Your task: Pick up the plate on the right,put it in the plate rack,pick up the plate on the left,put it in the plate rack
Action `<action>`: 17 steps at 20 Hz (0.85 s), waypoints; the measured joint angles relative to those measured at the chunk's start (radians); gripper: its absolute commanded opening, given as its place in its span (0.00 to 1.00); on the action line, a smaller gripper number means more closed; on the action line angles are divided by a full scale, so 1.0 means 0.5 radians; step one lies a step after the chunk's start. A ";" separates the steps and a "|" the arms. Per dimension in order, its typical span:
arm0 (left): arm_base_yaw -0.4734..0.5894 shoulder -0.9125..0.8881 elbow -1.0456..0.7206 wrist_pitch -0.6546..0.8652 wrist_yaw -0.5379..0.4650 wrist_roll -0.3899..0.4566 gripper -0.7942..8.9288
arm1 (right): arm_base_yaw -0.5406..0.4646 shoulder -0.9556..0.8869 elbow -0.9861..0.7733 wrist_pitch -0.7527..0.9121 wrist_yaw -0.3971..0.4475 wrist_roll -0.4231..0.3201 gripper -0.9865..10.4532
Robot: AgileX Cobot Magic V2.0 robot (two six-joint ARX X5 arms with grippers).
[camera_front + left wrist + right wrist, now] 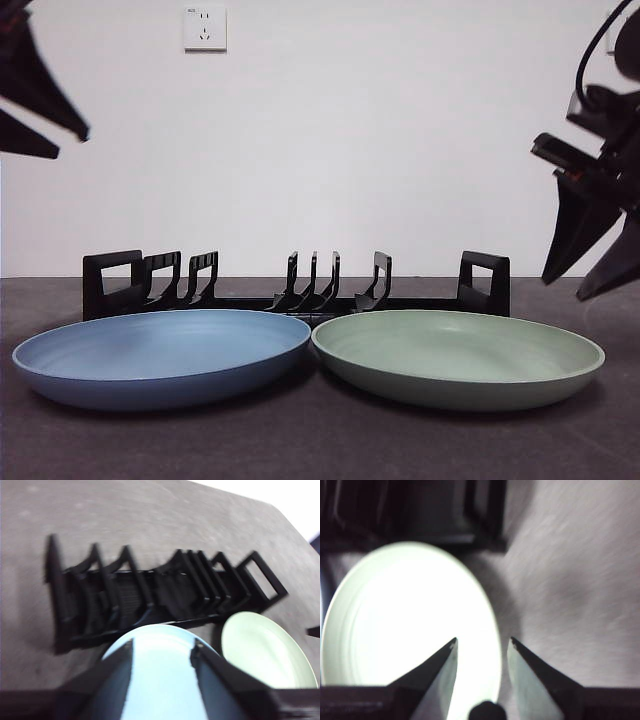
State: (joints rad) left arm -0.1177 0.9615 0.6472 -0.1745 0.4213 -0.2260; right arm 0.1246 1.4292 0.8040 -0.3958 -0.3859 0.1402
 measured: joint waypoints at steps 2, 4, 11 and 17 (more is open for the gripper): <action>-0.101 0.030 0.137 -0.112 -0.084 0.085 0.32 | 0.001 0.066 0.000 0.001 -0.011 -0.014 0.23; -0.216 0.057 0.287 -0.224 -0.224 0.185 0.32 | 0.001 0.131 0.000 0.001 -0.012 -0.021 0.23; -0.561 0.217 0.558 -0.337 -0.543 0.423 0.32 | 0.012 0.311 0.000 -0.001 -0.011 -0.050 0.06; -0.752 0.401 0.557 -0.349 -0.547 0.520 0.32 | 0.018 0.276 0.004 -0.013 0.062 -0.031 0.08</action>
State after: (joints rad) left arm -0.4934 1.1622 0.9257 -0.3492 0.1478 0.0338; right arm 0.1337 1.5673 0.8059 -0.4023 -0.3550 0.1249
